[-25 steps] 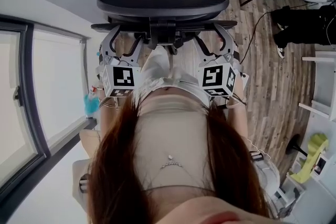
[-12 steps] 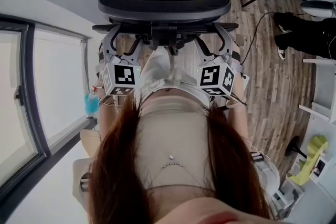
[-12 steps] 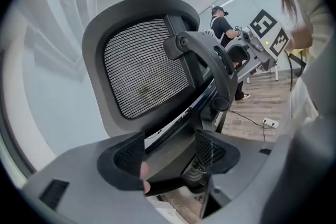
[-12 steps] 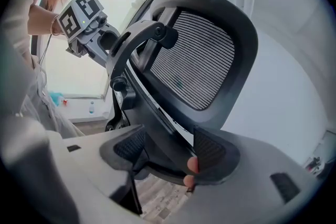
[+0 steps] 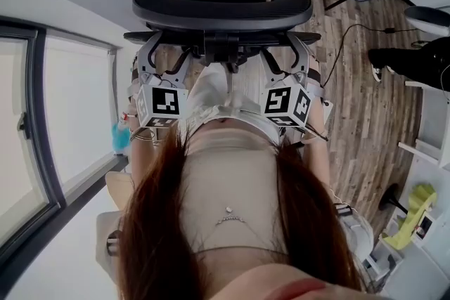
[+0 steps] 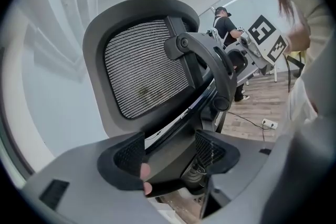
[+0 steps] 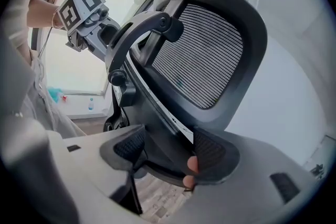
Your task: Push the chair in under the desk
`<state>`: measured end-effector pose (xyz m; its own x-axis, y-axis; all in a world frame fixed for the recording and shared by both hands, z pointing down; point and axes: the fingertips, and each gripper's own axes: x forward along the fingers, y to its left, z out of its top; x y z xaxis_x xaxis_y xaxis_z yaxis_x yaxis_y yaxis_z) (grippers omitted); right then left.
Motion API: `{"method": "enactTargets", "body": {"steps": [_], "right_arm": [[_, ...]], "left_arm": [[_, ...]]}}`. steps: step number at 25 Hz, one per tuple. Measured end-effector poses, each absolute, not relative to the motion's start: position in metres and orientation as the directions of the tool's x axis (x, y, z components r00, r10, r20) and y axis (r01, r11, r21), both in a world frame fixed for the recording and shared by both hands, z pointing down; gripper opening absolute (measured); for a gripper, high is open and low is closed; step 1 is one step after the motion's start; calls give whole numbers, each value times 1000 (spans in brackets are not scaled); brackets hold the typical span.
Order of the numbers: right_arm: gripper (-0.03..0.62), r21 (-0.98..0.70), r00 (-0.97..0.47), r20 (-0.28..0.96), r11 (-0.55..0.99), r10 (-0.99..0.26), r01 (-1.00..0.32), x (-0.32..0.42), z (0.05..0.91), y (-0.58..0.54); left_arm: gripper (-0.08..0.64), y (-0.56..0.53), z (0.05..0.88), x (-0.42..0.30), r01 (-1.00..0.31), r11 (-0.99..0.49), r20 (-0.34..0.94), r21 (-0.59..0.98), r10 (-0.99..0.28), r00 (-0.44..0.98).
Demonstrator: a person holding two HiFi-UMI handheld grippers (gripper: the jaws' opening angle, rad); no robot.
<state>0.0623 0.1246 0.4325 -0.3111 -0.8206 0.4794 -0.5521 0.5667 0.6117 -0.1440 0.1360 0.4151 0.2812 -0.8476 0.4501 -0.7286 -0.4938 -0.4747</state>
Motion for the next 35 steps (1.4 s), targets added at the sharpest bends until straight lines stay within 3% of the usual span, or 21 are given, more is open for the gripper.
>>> {"method": "enactTargets", "body": {"steps": [35], "right_arm": [[291, 630, -273, 469, 535, -840, -563, 63, 434, 91]], "left_arm": [[301, 101, 415, -143, -749, -474, 452, -463, -853, 261]]}}
